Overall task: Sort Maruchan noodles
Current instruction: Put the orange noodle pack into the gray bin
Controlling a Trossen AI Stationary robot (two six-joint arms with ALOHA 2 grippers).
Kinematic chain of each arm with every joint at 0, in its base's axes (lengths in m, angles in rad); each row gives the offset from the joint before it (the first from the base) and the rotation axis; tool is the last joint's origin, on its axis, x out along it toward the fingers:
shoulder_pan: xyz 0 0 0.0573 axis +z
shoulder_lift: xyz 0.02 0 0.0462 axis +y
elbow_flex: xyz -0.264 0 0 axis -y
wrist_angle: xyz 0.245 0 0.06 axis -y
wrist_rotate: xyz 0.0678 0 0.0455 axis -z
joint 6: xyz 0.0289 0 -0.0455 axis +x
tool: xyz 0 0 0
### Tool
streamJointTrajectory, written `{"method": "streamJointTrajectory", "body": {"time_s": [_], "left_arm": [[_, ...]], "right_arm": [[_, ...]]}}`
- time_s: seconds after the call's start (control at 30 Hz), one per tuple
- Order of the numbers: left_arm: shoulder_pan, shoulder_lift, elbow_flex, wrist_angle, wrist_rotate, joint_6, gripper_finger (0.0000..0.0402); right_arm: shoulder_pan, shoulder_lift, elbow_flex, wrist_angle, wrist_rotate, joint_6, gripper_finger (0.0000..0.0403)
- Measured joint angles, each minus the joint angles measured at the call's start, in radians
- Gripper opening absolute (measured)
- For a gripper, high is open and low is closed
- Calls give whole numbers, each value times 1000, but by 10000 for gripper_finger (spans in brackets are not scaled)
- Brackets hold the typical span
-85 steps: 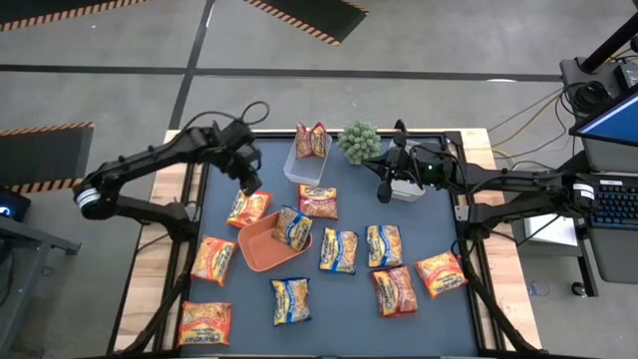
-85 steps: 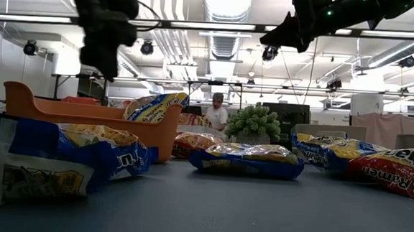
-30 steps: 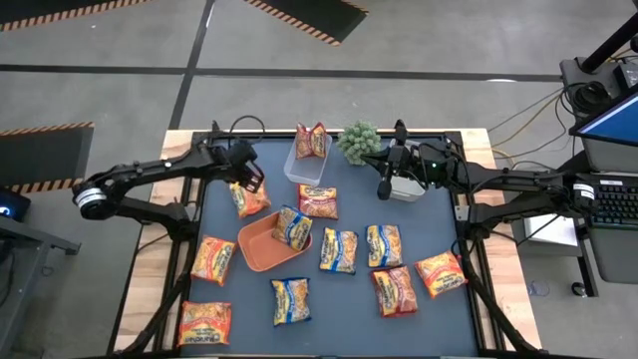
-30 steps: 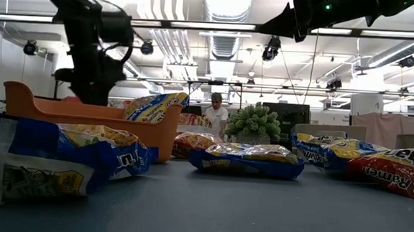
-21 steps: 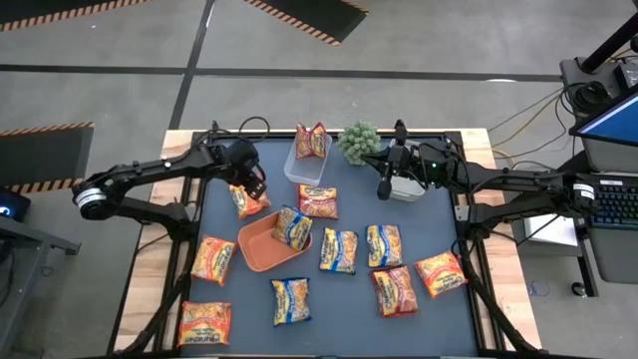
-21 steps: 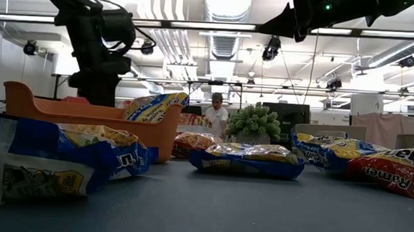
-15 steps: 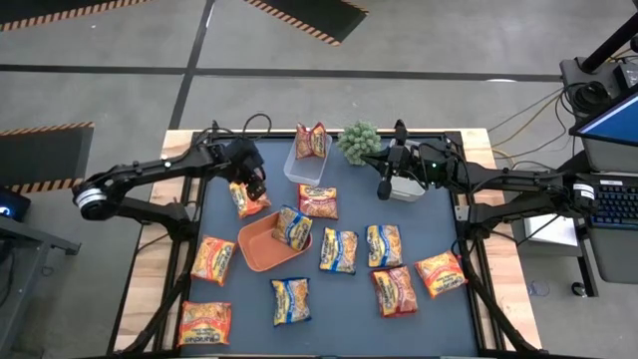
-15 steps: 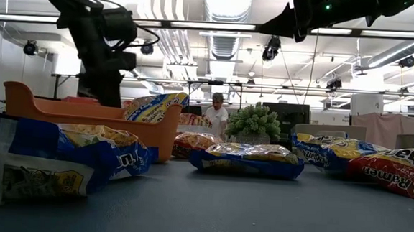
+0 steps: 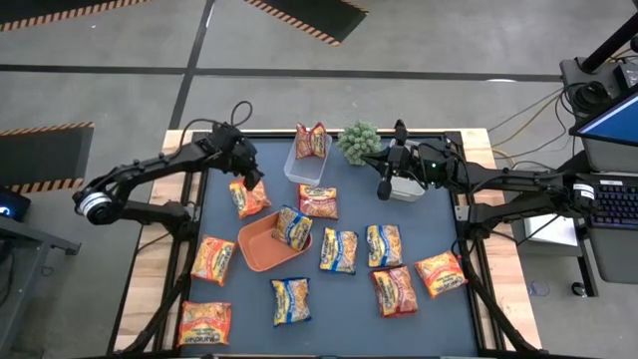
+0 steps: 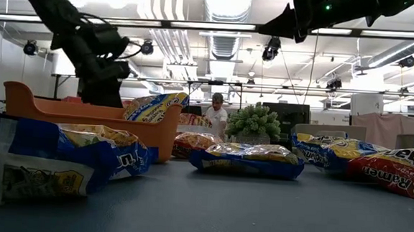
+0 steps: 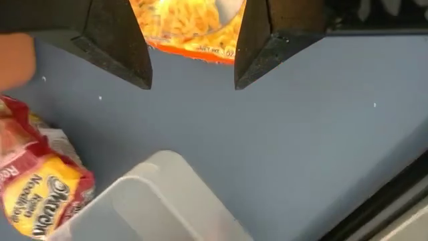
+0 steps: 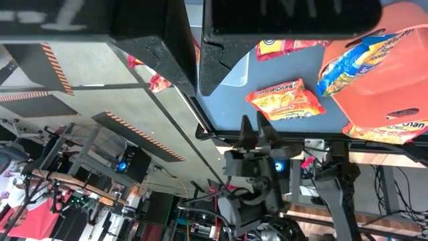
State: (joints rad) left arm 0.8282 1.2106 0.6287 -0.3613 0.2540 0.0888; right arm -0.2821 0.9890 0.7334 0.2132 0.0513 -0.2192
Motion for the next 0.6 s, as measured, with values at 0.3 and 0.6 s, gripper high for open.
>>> {"method": "streamJointTrajectory", "body": {"time_s": [0.3,0.6], "left_arm": [[3,0,-111,153,-59,-54,237],[3,0,-217,311,-63,-104,221]], "right_arm": [[0,0,0,0,0,0,9],[0,0,0,0,0,0,9]]}}
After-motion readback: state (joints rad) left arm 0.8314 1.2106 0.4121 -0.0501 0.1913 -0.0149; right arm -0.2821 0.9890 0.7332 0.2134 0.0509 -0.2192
